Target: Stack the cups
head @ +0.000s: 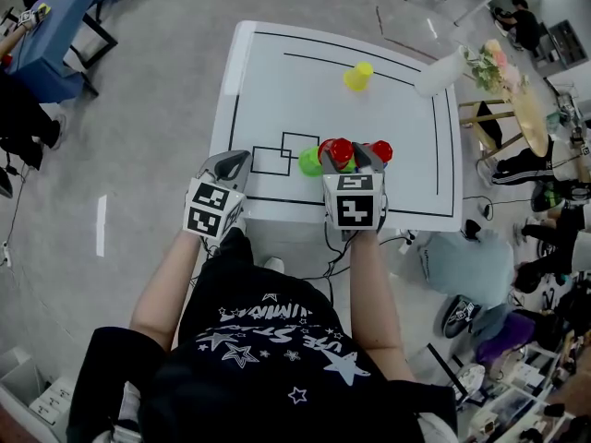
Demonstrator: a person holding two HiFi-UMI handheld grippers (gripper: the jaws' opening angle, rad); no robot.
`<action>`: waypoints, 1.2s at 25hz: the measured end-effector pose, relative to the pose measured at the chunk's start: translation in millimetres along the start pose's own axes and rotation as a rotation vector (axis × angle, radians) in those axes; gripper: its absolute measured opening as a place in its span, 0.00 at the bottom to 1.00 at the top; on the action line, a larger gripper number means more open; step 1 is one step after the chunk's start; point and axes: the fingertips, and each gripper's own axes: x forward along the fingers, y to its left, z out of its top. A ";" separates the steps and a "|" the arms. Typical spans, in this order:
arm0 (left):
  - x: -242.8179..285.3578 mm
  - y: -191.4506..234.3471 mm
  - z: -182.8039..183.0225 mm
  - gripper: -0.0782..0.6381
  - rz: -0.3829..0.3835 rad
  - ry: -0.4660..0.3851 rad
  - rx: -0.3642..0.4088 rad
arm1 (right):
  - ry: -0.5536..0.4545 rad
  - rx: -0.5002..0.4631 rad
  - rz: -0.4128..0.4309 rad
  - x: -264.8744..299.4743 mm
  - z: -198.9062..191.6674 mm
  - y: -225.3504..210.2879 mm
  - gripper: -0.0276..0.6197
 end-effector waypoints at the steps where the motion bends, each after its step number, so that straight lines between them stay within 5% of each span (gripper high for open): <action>1: 1.0 0.7 -0.5 0.12 -0.002 0.000 0.000 | 0.005 -0.001 -0.004 1.4 -1.0 -1.0 0.42; 19: 2.0 -1.9 2.8 0.12 -0.009 -0.002 0.015 | -0.047 0.000 -0.033 -6.6 6.3 -3.3 0.44; 30: -12.9 -14.3 18.7 0.12 0.047 -0.048 0.021 | -0.178 0.029 -0.030 -56.7 16.8 -26.3 0.43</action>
